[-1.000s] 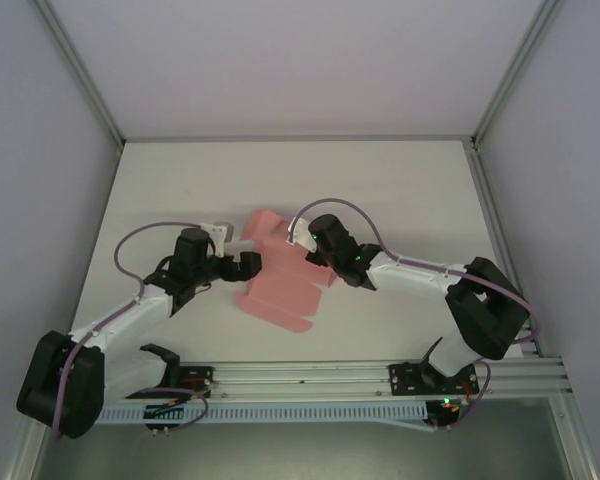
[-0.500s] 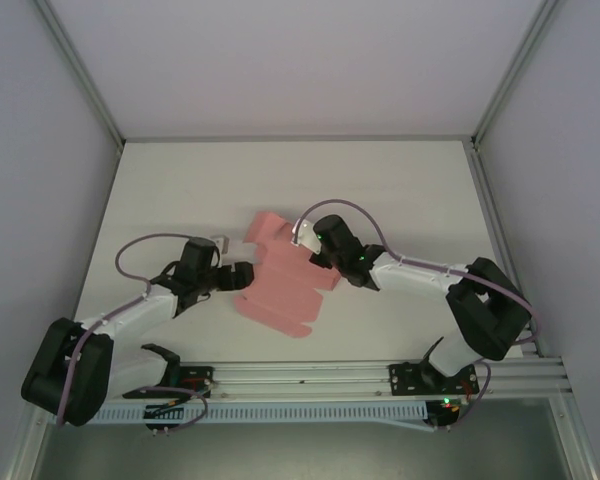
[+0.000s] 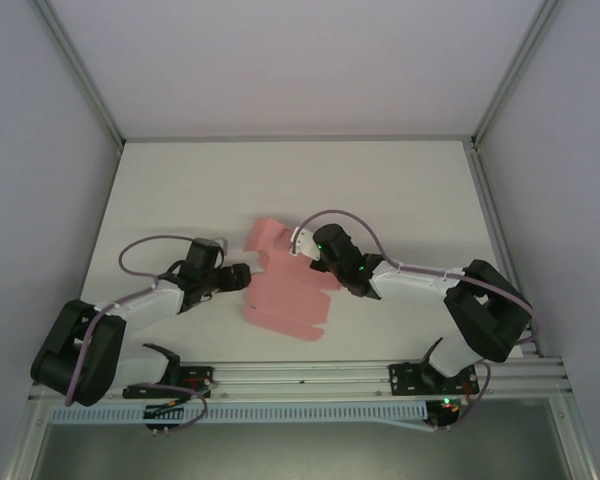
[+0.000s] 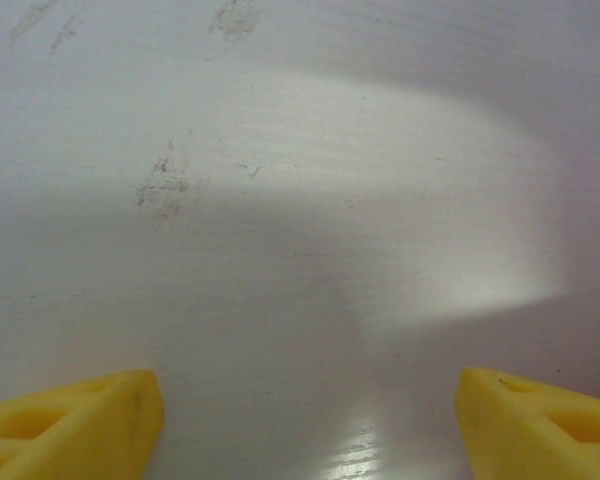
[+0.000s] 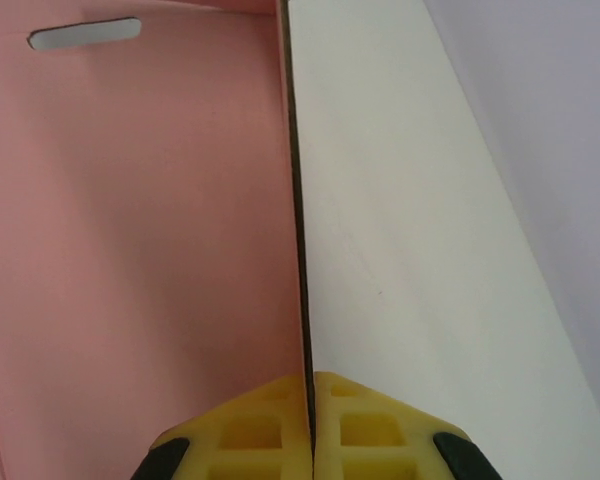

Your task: Assemble paper box

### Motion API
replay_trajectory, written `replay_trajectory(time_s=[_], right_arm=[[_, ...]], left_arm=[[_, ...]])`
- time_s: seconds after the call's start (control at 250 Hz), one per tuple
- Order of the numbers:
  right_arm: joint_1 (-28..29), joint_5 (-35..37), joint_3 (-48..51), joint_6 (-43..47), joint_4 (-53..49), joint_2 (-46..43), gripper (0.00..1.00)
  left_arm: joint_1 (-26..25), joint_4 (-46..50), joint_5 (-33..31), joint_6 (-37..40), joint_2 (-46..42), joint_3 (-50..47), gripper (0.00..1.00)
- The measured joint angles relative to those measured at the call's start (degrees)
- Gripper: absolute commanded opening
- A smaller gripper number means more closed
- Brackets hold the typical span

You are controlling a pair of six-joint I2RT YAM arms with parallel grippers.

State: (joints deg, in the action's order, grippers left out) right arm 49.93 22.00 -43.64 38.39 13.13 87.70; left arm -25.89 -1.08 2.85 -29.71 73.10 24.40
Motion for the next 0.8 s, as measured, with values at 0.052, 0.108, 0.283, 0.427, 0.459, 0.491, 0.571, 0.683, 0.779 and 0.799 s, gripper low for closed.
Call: replay_trajectory(time_s=[0.052, 0.108, 0.283, 0.427, 0.459, 0.491, 0.571, 0.683, 0.779, 0.799], right_arm=[[0.9, 2.6, -0.2, 1.4, 1.0, 0.9, 0.0], [1.6, 5.0, -0.6, 2.7, 1.5, 2.0, 0.0], [2.6, 10.1, -2.1, 5.0, 2.3, 3.4, 0.0], [3.7, 14.2, -3.2, 6.2, 2.5, 3.9, 0.02], [3.9, 15.2, -3.3, 6.7, 2.5, 3.9, 0.02], [4.1, 16.2, -3.6, 7.2, 2.5, 4.0, 0.02], [4.1, 18.7, -5.0, 9.1, 2.5, 4.6, 0.03], [4.1, 20.0, -7.7, 10.1, 2.1, 4.9, 0.02], [3.9, 20.0, -9.3, 10.0, 2.1, 5.0, 0.02], [3.8, 20.0, -9.4, 9.9, 2.1, 5.0, 0.02]], left_arm=[[0.0, 0.0, -0.1, 0.0, 0.1, 0.1, 0.8], [0.0, 0.0, -0.1, -0.2, 0.1, 0.2, 0.81], [-0.3, 2.3, -1.8, -1.1, -2.1, 1.0, 1.0], [0.2, 7.2, -6.0, -2.1, -7.2, 4.7, 1.0], [0.5, 7.9, -6.8, -2.2, -7.9, 6.0, 1.0], [0.8, 8.4, -7.5, -2.3, -8.4, 7.2, 1.0], [1.6, 8.6, -8.0, -2.4, -8.8, 9.3, 1.0], [2.0, 8.1, -5.6, -2.8, -8.6, 9.8, 0.87], [1.7, 5.2, 1.0, -2.8, -8.2, 9.2, 0.74], [1.6, 4.1, 2.5, -2.7, -8.2, 8.8, 0.69]])
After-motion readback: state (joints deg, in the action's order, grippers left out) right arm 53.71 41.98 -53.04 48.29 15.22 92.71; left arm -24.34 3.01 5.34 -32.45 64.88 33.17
